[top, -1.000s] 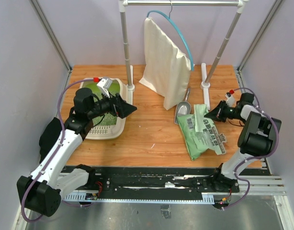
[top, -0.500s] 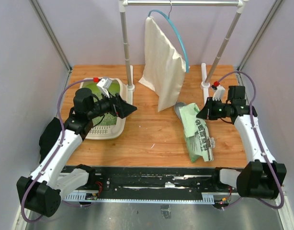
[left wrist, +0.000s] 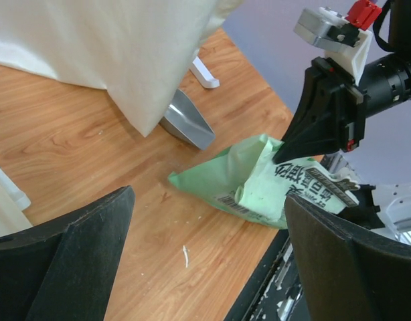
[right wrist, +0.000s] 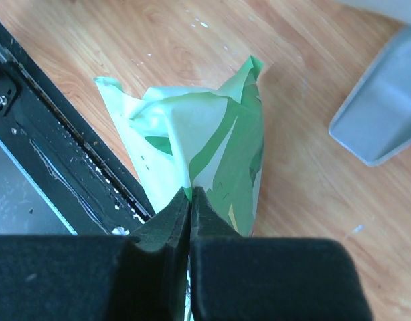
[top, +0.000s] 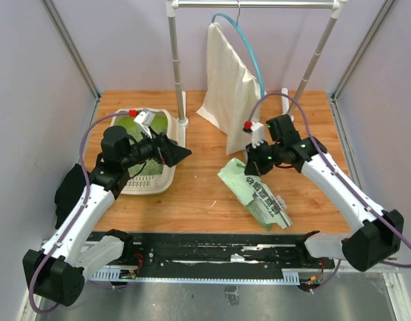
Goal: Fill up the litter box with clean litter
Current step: Adjust the cat litter bag at the center of the board.
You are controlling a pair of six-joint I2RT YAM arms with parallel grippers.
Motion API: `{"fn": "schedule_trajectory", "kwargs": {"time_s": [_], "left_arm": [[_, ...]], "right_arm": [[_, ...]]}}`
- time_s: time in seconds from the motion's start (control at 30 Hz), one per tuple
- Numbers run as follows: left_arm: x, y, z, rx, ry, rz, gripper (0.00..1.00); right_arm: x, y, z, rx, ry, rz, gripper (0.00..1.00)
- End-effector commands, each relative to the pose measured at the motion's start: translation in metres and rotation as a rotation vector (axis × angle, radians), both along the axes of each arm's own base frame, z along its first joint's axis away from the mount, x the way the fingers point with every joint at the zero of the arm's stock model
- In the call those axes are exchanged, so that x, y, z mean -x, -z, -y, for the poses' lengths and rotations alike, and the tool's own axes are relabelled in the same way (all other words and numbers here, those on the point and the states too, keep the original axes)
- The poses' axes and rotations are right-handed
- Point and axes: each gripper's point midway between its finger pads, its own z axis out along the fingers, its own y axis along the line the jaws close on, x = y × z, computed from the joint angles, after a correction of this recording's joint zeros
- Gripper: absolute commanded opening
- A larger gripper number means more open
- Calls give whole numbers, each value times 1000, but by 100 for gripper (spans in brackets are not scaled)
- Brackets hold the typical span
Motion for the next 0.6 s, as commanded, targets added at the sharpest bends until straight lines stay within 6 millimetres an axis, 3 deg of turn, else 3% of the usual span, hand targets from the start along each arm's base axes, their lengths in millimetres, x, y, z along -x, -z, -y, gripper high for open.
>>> {"fn": "schedule_trajectory", "kwargs": {"time_s": [0.0, 0.07, 0.27, 0.4, 0.57], "left_arm": [[9, -5, 6, 51, 40, 34, 95], [14, -1, 9, 67, 76, 36, 91], [23, 19, 14, 69, 147, 73, 91], [32, 30, 18, 92, 203, 126, 89], [60, 31, 32, 124, 336, 253, 86]], "right_arm": [[-11, -24, -42, 41, -133, 137, 1], [-9, -24, -63, 55, -196, 152, 1], [3, -12, -111, 98, -360, 169, 1], [14, -11, -133, 74, -460, 178, 1], [22, -15, -148, 26, -551, 175, 0]]}}
